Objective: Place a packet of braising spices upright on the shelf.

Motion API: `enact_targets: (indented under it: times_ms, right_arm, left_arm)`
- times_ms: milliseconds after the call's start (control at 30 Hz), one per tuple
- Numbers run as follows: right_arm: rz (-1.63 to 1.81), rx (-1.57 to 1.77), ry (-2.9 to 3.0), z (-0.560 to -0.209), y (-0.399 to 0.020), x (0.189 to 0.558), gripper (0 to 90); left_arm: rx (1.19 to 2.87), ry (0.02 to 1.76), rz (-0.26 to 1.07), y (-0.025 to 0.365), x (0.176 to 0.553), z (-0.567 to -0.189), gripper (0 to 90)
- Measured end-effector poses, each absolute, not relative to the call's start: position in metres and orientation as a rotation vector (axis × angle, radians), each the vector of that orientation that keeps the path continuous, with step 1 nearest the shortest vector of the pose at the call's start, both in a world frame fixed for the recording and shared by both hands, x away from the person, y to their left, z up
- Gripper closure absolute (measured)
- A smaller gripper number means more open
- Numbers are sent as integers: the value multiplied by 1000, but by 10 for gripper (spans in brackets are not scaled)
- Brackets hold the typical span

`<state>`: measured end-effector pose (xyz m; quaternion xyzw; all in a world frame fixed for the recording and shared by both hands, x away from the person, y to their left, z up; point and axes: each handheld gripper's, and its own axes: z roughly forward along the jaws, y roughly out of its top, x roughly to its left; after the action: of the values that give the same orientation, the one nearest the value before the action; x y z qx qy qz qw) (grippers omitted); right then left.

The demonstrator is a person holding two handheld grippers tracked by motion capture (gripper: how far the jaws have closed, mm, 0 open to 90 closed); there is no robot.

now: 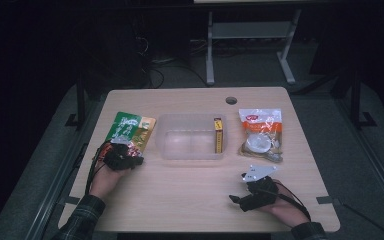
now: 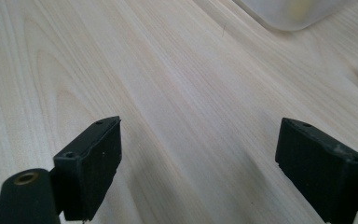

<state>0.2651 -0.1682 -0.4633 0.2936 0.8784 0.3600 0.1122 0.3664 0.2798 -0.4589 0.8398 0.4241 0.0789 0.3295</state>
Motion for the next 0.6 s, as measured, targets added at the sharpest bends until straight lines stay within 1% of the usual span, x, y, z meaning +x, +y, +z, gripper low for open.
enact_targets:
  times_ms: [33, 233, 367, 533, 600]
  right_arm:
    - [1057, 862, 2577, -463, -168, 265, 138]
    - [1057, 867, 2573, -463, -170, 265, 139]
    - [1060, 866, 2572, -463, -170, 265, 138]
    - [1062, 866, 2570, -462, -170, 265, 138]
    - [1063, 866, 2569, -462, -170, 265, 138]
  left_arm:
    - [2217, 1102, 238, 279, 366, -458, 900]
    - [2222, 1149, 268, 284, 365, -456, 900]
    - [2241, 1150, 304, 289, 363, -455, 900]
    - [2250, 1180, 342, 300, 361, -454, 900]
    - [2238, 1199, 334, 309, 361, -454, 900]
